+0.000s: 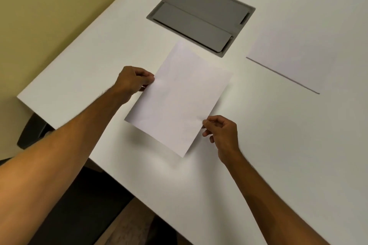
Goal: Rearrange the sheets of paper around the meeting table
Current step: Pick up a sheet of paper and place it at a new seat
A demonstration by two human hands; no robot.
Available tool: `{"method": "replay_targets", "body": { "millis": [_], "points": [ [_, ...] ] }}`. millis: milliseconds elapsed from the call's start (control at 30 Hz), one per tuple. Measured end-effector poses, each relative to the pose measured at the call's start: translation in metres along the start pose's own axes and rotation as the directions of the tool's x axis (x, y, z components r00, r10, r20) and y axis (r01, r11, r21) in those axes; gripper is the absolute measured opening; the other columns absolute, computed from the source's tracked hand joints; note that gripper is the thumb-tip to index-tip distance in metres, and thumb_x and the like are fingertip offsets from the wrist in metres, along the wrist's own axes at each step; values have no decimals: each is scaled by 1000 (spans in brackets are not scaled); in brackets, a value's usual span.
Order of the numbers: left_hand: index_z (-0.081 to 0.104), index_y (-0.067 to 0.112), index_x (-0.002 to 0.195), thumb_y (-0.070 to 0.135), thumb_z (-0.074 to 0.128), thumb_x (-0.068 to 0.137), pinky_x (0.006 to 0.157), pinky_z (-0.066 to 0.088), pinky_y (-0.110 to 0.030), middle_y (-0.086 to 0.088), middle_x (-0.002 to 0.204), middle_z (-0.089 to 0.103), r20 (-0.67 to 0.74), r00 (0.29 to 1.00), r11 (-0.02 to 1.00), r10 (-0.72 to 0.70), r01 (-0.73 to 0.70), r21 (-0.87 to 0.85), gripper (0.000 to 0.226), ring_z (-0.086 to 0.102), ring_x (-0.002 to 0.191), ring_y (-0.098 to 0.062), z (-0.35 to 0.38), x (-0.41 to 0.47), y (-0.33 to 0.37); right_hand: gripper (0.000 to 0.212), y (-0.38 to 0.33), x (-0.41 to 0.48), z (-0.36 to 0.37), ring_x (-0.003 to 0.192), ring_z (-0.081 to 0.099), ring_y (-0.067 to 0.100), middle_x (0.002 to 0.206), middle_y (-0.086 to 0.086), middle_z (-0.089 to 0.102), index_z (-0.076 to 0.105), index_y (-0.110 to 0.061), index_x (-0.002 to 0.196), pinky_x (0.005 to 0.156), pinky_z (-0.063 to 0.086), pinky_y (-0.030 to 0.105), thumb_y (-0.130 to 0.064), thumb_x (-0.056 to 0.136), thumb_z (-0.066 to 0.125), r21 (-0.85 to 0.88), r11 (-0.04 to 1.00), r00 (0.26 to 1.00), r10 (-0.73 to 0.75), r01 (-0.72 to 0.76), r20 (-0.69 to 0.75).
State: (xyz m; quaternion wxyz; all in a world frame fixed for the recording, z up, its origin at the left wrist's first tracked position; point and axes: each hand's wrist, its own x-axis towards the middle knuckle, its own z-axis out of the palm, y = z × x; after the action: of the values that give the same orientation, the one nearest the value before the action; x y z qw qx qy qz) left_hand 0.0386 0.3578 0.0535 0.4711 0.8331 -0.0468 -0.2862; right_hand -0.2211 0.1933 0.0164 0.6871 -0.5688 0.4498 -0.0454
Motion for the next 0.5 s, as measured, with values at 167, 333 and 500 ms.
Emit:
{"method": "replay_targets", "body": {
  "millis": [167, 333, 500],
  "points": [
    [73, 10, 82, 4, 76, 84, 56, 54, -17, 3, 79, 71, 18, 1000, 1000, -12, 12, 6, 6, 64, 67, -9, -44, 31, -28, 5, 12, 8, 66, 53, 65, 16, 73, 6, 76, 72, -13, 87, 45, 43, 25, -9, 85, 75, -41, 998, 999, 53, -53, -6],
    [74, 9, 87, 5, 76, 84, 62, 54, -19, 1, 81, 71, 33, 999, 999, -34, 33, 43, 6, 66, 71, -11, -74, 60, -54, 5, 22, 17, 119, 52, 66, 14, 77, 8, 77, 72, -11, 90, 46, 44, 24, -9, 86, 73, -70, 993, 995, 94, -96, -42],
    [74, 16, 76, 7, 78, 83, 75, 57, -29, 2, 83, 73, 11, 999, 998, -52, 52, 36, 11, 65, 76, -15, -88, 85, -79, 3, 31, 32, 157, 64, 68, 15, 81, 5, 76, 73, -13, 91, 57, 51, 24, -12, 87, 73, -164, 983, 991, 70, -89, -116]
  ]
}}
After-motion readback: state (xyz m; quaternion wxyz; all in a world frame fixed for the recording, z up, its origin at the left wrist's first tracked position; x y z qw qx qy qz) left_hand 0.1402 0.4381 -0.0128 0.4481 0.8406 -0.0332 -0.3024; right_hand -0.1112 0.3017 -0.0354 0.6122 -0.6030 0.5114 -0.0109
